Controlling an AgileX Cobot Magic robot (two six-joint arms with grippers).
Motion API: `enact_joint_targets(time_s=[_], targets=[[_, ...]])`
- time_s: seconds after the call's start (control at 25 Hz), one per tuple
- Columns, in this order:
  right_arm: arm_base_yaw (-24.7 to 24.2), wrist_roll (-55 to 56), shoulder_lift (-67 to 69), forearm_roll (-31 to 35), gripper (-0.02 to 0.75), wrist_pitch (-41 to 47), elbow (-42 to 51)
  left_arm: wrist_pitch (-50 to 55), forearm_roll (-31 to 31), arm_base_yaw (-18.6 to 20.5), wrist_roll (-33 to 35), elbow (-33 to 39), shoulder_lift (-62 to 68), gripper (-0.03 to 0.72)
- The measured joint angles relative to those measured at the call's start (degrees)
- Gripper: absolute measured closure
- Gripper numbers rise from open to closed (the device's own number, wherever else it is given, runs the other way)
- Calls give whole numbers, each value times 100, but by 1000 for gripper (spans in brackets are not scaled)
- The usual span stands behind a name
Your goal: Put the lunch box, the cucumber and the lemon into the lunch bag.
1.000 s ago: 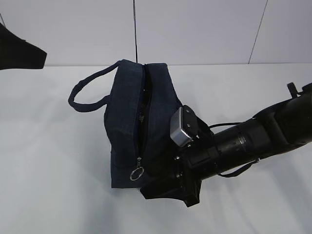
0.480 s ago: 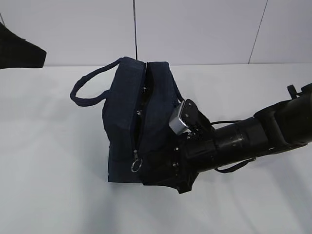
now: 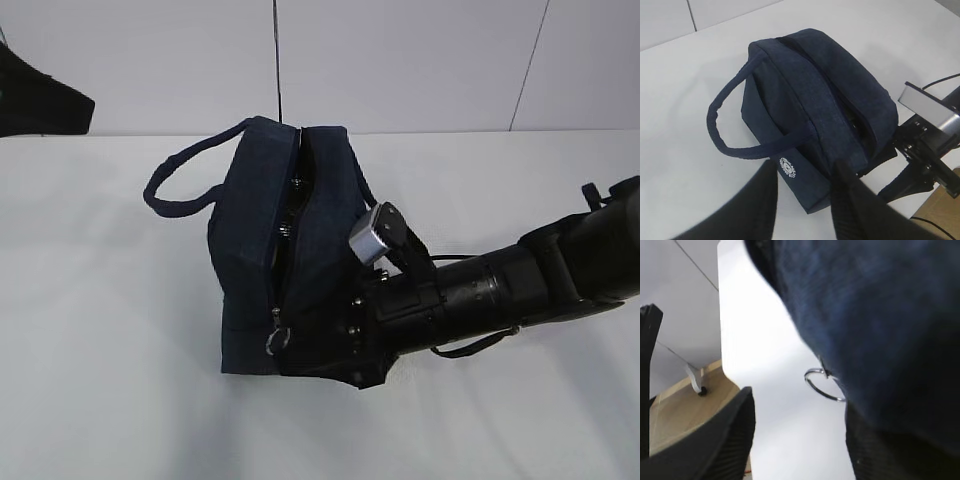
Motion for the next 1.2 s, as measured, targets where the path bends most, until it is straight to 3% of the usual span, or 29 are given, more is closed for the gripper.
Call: enact_joint_targets(time_s=[0.44,1.0,1.2], targets=[[0,28,21,170,303,-59,0,-10,0,0,0,0,0,449],[0,28,21,-372,303,395,0,-34,0,0,0,0,0,449],[0,64,21,-372,303,-114,0,-34,0,0,0,0,0,449]])
